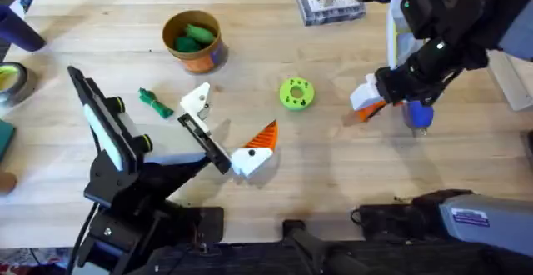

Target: Pick up the gripper from the table and insert it into the empty holder that is missing its gripper. Then pick up a screw, insert it into the mounting hole, and use the screwdriver to tighten it. Finally, clean up the table by picking up the vegetable and placing it into the bucket.

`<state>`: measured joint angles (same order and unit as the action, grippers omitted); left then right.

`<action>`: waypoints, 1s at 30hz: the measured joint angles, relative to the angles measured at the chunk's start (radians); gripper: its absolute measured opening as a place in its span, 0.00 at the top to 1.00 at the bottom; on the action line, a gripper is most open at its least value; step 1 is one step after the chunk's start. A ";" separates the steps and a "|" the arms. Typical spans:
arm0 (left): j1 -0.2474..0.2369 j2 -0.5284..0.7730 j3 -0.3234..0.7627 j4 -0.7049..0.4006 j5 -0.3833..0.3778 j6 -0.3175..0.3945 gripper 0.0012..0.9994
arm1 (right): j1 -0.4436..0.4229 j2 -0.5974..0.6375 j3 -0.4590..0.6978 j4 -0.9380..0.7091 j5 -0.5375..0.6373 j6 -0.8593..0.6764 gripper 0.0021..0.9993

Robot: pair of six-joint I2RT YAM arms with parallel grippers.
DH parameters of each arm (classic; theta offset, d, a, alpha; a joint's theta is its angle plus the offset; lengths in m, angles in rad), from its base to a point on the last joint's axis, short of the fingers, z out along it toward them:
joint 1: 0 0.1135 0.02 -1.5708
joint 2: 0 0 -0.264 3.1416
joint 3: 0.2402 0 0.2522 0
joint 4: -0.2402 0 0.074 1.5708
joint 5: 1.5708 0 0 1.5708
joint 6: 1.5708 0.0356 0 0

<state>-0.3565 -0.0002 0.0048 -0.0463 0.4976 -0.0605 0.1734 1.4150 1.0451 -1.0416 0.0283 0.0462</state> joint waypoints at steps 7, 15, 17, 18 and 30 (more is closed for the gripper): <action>0.000 0.000 0.000 0.000 0.000 0.000 0.00 | 0.000 0.044 0.000 -0.001 -0.004 0.002 0.39; 0.000 0.000 0.000 0.000 0.000 0.000 0.00 | -0.001 0.044 0.000 0.003 -0.007 0.007 0.99; 0.000 0.000 0.000 0.000 0.000 0.000 0.00 | -0.001 0.044 0.000 0.003 -0.008 0.006 0.99; 0.000 0.000 0.000 0.000 0.000 0.000 0.00 | -0.001 0.043 0.000 0.002 -0.011 0.005 0.99; 0.000 0.000 0.000 0.000 0.035 0.000 0.00 | -0.005 -0.018 0.007 0.141 -0.576 -0.146 0.99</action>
<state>-0.3565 -0.0002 0.0048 -0.0460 0.5331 -0.0605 0.1688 1.3970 1.0520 -0.9006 -0.5482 -0.0999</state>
